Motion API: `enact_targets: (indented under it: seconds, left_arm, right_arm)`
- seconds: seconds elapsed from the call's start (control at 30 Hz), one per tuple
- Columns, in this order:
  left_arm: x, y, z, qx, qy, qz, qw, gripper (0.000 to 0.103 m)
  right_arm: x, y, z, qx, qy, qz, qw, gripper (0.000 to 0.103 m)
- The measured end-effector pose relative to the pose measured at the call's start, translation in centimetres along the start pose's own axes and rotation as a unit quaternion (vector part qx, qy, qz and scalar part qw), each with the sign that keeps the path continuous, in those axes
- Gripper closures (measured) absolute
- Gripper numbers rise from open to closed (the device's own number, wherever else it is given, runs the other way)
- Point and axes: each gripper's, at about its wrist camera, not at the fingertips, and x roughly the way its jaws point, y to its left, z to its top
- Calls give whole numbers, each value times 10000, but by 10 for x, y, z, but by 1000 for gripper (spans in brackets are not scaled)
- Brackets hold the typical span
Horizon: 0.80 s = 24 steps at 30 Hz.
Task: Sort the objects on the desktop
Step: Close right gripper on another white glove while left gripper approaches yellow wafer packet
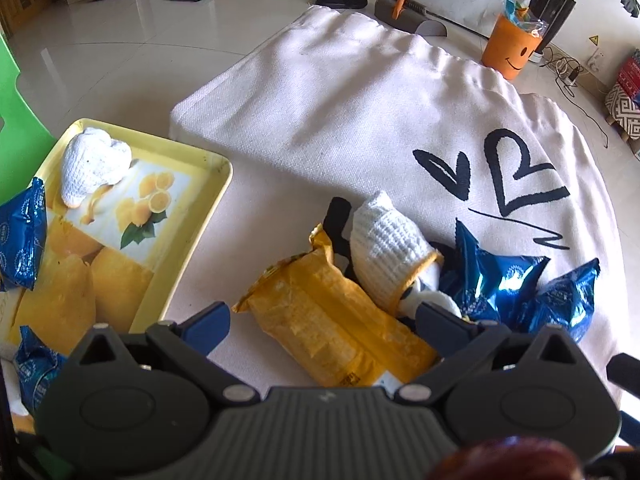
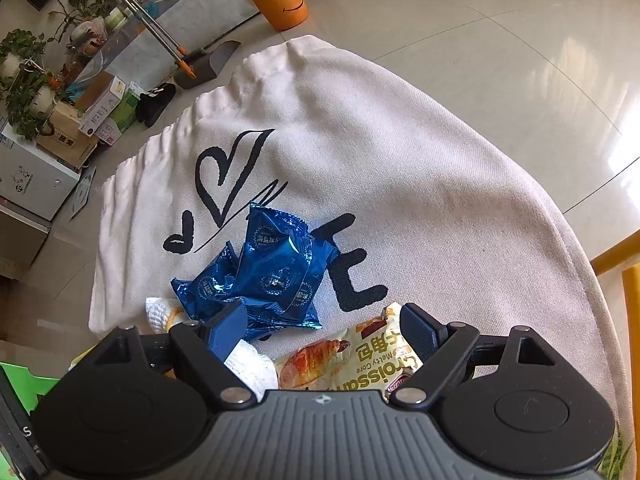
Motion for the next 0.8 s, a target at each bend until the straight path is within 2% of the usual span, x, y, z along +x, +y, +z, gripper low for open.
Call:
enact_targets:
  seconds: [0.17,0.5,0.63,0.8]
  left_arm:
    - [22,-1,-2,-38,185,238,9995,1]
    - [24,4,-24,-77,393,152,9991,1]
    - [21,14,-34,-233,605,46,9979,1]
    - [15,19,-49,-120,727,-28,9973,1]
  right_arm:
    - [5,-2,3,-10,40,45,10000,19]
    - [12,-14,6,247,201,-124,9994,19]
    - [13,-5,2,60,293,16,9996,19]
    - [19,6,-5,-152,535,301,9980,19]
